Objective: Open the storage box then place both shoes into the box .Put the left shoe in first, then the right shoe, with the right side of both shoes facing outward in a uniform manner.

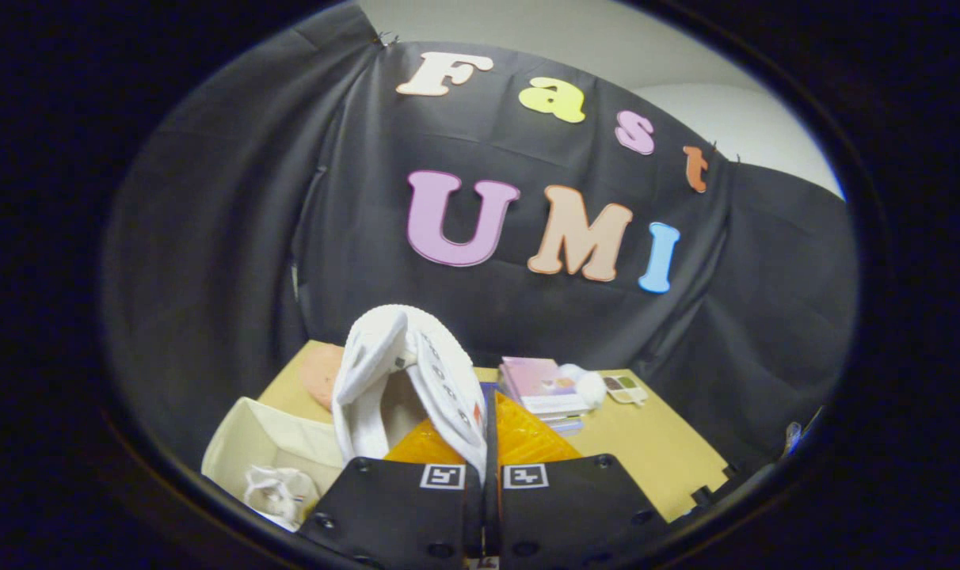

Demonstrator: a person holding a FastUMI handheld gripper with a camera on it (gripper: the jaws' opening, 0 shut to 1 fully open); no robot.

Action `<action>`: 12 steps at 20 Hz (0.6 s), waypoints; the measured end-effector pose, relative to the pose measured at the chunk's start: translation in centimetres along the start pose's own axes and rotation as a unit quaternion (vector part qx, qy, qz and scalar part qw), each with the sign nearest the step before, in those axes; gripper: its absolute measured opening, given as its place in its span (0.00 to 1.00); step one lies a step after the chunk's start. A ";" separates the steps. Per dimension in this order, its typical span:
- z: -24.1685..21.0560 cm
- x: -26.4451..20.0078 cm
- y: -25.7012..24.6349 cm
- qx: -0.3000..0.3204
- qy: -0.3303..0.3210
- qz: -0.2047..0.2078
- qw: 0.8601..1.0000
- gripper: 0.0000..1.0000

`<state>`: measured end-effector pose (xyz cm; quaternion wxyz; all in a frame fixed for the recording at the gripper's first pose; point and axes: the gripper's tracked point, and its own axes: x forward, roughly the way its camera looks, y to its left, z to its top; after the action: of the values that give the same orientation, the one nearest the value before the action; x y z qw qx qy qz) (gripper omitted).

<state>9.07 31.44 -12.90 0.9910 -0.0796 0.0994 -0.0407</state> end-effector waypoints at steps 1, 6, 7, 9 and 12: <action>-0.4 -0.4 2.2 0.014 0.010 0.020 1.000 0.04; -6.7 -0.8 8.2 0.042 0.107 0.066 0.991 0.04; -8.4 -0.7 8.7 0.039 0.134 0.066 0.988 0.04; -11.8 -0.6 9.1 0.032 0.184 0.064 0.980 0.05; -15.8 -0.9 9.1 0.027 0.243 0.061 0.968 0.05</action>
<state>5.61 38.07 -29.48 0.9394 -0.0341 0.3410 -0.0011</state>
